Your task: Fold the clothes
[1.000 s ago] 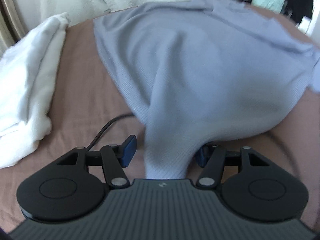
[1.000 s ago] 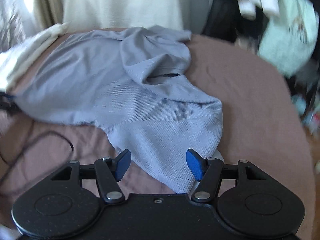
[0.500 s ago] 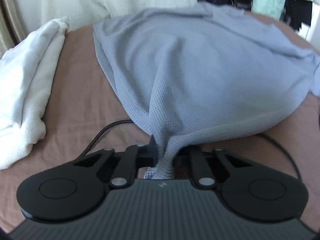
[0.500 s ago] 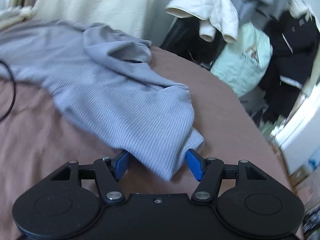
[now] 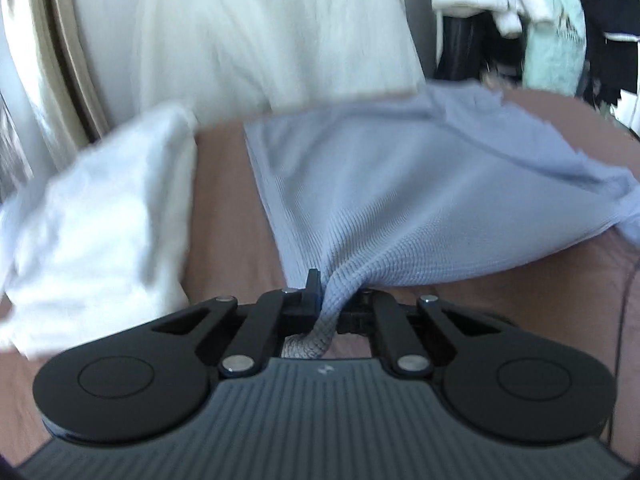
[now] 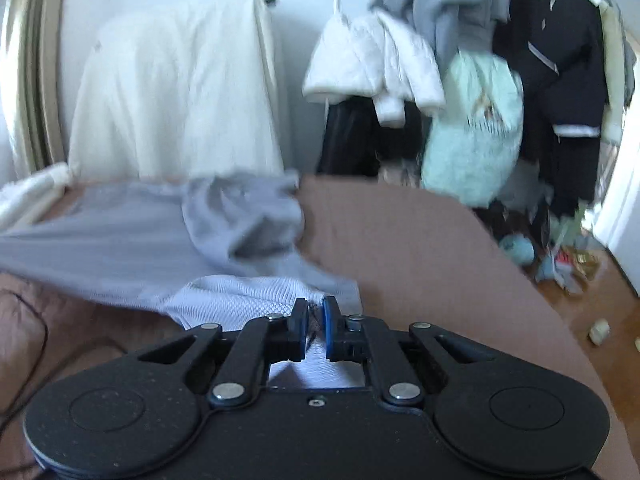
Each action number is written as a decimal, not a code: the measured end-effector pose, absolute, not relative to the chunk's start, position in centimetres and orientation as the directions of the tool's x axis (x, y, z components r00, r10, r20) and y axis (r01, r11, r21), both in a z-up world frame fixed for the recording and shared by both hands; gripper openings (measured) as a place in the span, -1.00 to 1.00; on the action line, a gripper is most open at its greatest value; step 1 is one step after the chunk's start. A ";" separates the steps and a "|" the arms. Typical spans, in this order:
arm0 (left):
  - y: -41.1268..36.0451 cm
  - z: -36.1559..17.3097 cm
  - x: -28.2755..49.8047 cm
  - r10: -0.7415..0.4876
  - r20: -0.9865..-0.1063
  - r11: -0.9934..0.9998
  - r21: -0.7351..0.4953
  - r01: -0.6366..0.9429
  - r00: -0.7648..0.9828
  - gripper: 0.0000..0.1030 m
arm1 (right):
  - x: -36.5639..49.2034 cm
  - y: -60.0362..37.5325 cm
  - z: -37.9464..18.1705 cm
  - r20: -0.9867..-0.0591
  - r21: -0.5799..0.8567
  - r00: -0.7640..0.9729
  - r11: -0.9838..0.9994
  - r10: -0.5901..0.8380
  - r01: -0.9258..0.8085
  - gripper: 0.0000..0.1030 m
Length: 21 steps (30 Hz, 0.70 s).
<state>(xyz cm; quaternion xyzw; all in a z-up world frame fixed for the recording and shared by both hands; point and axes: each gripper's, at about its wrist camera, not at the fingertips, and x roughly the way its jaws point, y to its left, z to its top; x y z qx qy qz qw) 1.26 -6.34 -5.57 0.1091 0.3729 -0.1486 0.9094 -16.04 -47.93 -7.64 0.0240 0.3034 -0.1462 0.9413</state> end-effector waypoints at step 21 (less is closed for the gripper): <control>-6.7 -7.0 0.5 -0.138 -0.714 0.936 0.133 0.326 0.686 -0.91 | -23.1 -46.8 -14.6 -0.564 0.305 0.824 0.912 -0.058 0.274 0.17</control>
